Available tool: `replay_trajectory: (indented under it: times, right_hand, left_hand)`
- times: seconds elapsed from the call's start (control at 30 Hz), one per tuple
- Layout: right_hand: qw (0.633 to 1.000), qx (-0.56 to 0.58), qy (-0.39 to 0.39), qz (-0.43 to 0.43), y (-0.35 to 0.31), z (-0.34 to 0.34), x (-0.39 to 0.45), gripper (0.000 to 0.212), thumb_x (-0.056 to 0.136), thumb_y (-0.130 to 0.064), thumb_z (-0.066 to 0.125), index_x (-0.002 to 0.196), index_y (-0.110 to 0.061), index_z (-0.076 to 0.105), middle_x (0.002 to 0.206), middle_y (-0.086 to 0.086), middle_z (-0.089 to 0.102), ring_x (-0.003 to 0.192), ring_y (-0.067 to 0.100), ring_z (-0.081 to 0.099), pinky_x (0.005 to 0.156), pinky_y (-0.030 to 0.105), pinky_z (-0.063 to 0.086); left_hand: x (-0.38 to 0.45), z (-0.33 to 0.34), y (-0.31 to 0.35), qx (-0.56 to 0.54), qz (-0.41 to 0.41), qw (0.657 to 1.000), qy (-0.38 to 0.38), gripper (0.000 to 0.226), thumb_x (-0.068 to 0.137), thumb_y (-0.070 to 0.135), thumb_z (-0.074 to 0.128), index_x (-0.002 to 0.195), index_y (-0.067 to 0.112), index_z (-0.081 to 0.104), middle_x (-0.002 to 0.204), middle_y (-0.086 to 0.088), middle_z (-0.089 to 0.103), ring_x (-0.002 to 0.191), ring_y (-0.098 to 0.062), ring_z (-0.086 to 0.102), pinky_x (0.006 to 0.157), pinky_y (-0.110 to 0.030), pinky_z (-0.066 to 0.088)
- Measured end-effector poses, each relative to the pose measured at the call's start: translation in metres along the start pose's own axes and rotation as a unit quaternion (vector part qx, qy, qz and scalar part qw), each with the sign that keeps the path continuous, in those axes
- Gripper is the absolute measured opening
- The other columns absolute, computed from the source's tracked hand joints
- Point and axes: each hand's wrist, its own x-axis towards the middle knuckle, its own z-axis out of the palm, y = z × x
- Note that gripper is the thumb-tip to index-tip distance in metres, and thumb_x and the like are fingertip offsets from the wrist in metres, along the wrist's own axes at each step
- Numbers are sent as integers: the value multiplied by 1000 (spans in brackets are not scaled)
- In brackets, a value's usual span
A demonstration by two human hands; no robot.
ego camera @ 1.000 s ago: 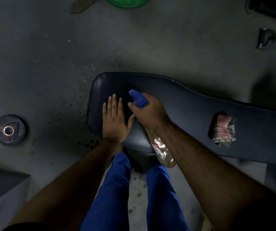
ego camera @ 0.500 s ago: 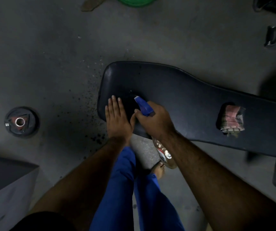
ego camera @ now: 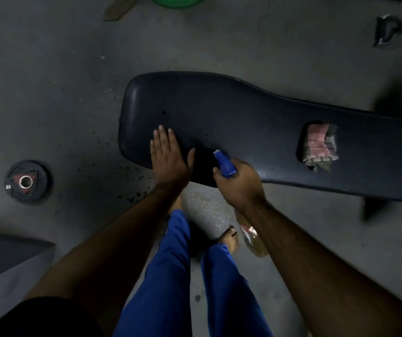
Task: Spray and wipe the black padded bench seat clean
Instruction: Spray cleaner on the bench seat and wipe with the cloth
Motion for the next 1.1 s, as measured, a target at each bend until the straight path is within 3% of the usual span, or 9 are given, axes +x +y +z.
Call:
replay_trajectory:
  times: [0.1,0.27,0.37,0.47,0.63,0.77,1.1]
  right_hand:
    - [1000,14,8,-1,15,-13,-3,26,88,-43,67,85,-19,57,82,3,61,74,22,58,72,47,55]
    - [997,71,15,-2,20,-37,11,32,83,-50,65,89,-19,59,82,6,65,75,27,63,73,51,56]
    - [997,58,38,-15,12,-46,27,29,87,-45,67,88,-16,61,82,10,68,76,32,65,70,51,56]
    - [997,56,60,-6,6,-54,43,32,84,-51,65,89,-19,61,84,7,69,78,31,67,70,49,58]
    - [997,43,62,-3,18,-66,45,29,86,-47,68,89,-21,58,87,1,66,78,23,64,69,39,54]
    - [996,27,80,25,46,-75,27,23,90,-40,66,87,-19,56,87,7,66,77,26,62,67,36,51]
    - [997,49,30,41,109,-66,-14,21,86,-39,66,90,-19,59,81,5,64,73,28,63,68,49,56]
  left_hand:
    - [0,2,7,6,-15,1000,11,79,98,54,35,152,0,15,160,-23,9,149,-33,5,121,-44,5]
    - [-1,10,35,-5,32,999,7,73,96,45,43,151,1,22,159,-23,15,148,-35,9,121,-45,8]
    - [-1,15,47,3,9,1000,10,74,95,44,45,150,0,23,159,-24,15,148,-36,9,121,-46,6]
    - [-1,15,53,10,-1,1000,13,73,95,42,46,150,0,23,158,-25,15,148,-37,10,121,-46,8]
    - [-5,19,76,9,82,997,0,71,94,36,50,151,3,24,159,-21,16,148,-34,12,120,-45,11]
    - [-17,29,99,1,98,995,-23,73,93,39,51,151,3,24,159,-21,18,148,-33,13,120,-44,11]
    - [-23,34,117,13,82,996,-18,70,96,38,46,151,3,23,160,-21,14,149,-33,9,121,-45,11]
